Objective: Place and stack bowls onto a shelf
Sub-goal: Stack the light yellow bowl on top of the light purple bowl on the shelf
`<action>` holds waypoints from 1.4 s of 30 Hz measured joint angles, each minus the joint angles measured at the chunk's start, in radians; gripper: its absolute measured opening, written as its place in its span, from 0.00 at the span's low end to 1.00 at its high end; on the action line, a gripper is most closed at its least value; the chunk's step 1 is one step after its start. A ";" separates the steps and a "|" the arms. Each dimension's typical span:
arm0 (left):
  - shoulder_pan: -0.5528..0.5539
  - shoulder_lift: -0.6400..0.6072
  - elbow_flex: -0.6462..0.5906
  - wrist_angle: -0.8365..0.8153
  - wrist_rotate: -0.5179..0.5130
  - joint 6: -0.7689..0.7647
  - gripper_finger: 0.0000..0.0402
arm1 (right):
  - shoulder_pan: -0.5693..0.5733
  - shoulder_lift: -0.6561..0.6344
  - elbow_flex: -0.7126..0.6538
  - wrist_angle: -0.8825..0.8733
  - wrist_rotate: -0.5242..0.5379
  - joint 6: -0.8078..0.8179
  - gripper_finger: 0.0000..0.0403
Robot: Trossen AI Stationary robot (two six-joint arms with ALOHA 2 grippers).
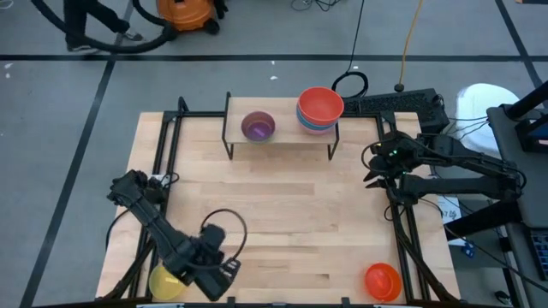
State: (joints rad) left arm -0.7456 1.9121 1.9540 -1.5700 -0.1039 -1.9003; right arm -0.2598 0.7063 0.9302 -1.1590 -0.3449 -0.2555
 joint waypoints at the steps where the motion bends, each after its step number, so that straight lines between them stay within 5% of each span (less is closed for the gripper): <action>1: -0.010 0.000 -0.021 0.000 0.027 -0.066 0.10 | 0.003 0.000 0.000 0.008 0.000 0.000 0.24; 5: -0.051 0.000 -0.101 0.002 0.144 -0.345 0.10 | 0.016 0.000 0.000 0.043 0.000 -0.001 0.24; 10: -0.097 0.000 -0.175 0.038 0.267 -0.511 0.10 | 0.031 0.000 0.000 0.077 0.001 -0.029 0.24; 16: -0.128 0.000 -0.278 0.169 0.268 -0.497 0.10 | 0.042 0.000 0.000 0.109 0.001 -0.028 0.24; 26: -0.141 -0.001 -0.400 0.214 0.278 -0.198 0.10 | 0.042 0.000 0.000 0.167 0.000 -0.019 0.24; 35: -0.147 -0.001 -0.502 0.263 0.424 -0.317 0.10 | 0.042 0.000 0.000 0.208 -0.001 0.012 0.24; 42: -0.154 -0.001 -0.508 0.378 0.437 -0.307 0.10 | 0.042 0.000 0.000 0.246 -0.001 0.009 0.24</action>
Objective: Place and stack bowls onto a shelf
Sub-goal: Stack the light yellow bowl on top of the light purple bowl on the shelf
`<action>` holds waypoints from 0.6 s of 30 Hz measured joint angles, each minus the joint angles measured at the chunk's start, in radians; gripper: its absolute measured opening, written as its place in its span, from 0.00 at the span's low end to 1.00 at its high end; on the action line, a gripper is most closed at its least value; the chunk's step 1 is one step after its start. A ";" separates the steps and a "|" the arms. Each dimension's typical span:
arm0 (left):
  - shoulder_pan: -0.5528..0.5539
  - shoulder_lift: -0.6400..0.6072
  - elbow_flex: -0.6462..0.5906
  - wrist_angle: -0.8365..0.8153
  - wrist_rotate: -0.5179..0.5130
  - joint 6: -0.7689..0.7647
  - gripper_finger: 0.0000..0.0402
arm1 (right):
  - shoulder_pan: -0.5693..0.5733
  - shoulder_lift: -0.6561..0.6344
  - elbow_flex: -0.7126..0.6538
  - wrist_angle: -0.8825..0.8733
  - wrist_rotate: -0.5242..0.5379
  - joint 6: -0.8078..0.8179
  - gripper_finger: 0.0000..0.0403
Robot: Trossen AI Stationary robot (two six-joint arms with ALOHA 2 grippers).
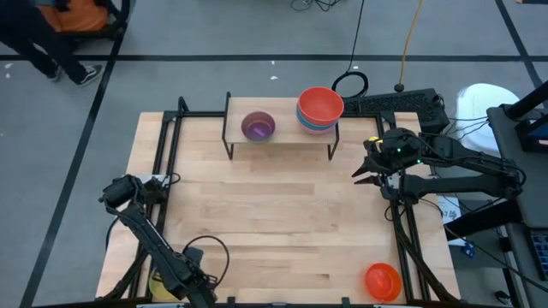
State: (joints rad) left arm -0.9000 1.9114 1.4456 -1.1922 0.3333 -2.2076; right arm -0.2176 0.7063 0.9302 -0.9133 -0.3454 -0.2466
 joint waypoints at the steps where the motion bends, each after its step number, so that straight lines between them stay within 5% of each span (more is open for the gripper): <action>1: 0.001 0.000 0.000 0.005 -0.001 -0.001 0.10 | 0.000 0.000 0.000 0.008 0.000 0.000 0.24; 7: 0.001 0.000 0.000 0.026 -0.001 0.004 0.02 | 0.000 0.000 0.000 0.024 0.000 -0.001 0.24; 18: -0.009 0.000 0.000 0.026 -0.001 -0.086 0.20 | 0.000 -0.002 0.000 0.023 -0.001 -0.001 0.24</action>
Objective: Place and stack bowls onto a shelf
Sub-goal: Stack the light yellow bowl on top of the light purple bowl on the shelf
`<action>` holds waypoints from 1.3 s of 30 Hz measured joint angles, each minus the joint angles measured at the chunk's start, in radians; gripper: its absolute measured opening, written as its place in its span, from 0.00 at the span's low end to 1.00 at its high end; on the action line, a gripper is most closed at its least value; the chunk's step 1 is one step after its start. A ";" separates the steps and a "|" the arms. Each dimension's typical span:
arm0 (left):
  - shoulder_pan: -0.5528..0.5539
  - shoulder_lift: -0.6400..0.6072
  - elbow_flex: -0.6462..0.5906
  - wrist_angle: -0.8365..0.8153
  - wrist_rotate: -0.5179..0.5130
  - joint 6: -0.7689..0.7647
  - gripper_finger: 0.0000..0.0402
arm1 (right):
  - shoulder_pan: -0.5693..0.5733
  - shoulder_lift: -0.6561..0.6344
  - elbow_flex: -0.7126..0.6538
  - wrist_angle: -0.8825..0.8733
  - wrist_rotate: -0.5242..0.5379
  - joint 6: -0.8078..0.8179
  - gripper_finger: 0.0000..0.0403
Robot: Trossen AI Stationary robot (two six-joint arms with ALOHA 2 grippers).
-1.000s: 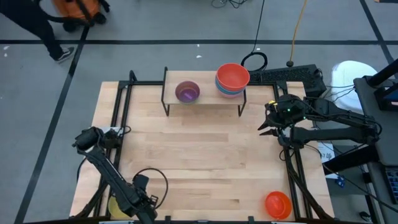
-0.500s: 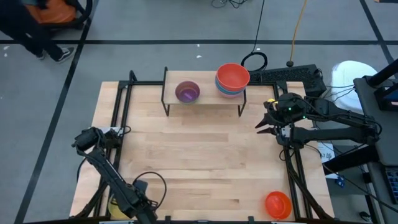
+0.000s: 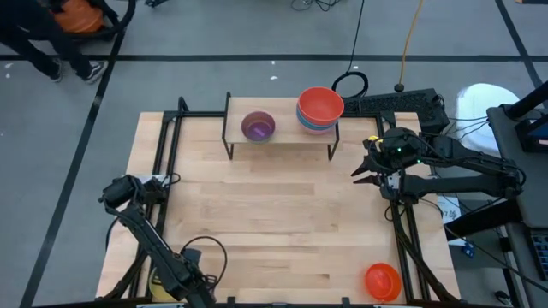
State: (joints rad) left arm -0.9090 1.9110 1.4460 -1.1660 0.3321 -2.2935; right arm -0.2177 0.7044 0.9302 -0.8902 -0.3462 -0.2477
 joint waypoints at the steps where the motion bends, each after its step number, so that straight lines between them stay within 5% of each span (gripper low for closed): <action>1: -0.004 0.000 0.000 0.000 0.000 -0.013 0.21 | 0.000 0.000 0.000 0.000 0.000 0.000 0.24; 12: -0.035 -0.001 -0.011 0.027 -0.049 -0.114 0.22 | 0.000 0.000 0.000 0.000 0.000 -0.008 0.24; 27: -0.048 -0.001 -0.251 0.310 -0.051 -0.038 0.22 | 0.000 0.000 0.000 0.028 0.000 -0.003 0.24; 34: -0.039 -0.003 -0.263 0.283 -0.044 0.014 0.03 | 0.000 0.000 0.000 0.034 0.000 0.000 0.24; 39: -0.038 -0.008 -0.262 0.280 -0.076 -0.018 0.02 | 0.000 0.000 0.000 0.034 0.000 -0.001 0.24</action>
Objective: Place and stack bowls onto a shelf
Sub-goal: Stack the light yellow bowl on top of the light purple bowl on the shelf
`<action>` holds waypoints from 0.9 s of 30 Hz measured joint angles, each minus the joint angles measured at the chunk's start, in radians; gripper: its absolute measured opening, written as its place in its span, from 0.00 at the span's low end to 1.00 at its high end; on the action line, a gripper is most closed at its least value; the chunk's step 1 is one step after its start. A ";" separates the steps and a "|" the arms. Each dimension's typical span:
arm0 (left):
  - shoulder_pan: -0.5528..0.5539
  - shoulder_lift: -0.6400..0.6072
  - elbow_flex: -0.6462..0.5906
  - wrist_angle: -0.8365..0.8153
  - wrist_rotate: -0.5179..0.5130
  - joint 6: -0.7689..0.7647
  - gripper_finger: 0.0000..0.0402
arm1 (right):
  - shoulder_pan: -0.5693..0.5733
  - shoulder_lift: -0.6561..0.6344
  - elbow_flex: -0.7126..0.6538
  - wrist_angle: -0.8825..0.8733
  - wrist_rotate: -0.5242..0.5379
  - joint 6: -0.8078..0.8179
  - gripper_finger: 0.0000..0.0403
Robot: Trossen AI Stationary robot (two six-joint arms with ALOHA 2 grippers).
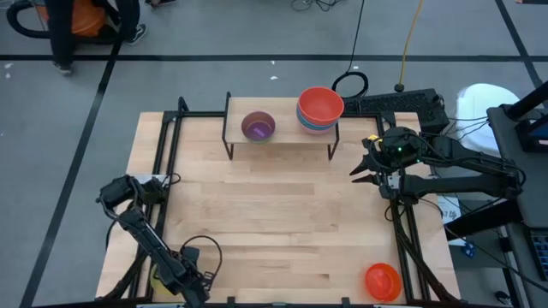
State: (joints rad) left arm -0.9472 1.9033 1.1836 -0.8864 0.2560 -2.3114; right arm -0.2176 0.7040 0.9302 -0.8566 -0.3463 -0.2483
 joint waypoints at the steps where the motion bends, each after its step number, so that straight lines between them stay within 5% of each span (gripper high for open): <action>1: 0.004 -0.002 0.000 -0.001 -0.006 0.008 0.02 | 0.000 0.000 0.000 0.000 0.000 0.000 0.24; 12: 0.167 -0.189 -0.002 -0.082 -0.241 0.287 0.01 | 0.000 0.000 0.000 0.021 0.000 -0.006 0.24; 20: 0.399 -0.425 -0.002 -0.107 -0.483 0.654 0.01 | 0.000 -0.008 0.000 0.020 0.001 -0.007 0.24; 27: 0.661 -0.552 0.073 -0.100 -0.510 1.067 0.01 | 0.000 -0.024 0.000 0.022 0.002 -0.007 0.24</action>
State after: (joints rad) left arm -0.2860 1.3509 1.2567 -0.9863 -0.2543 -1.2445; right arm -0.2180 0.6800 0.9300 -0.8349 -0.3443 -0.2554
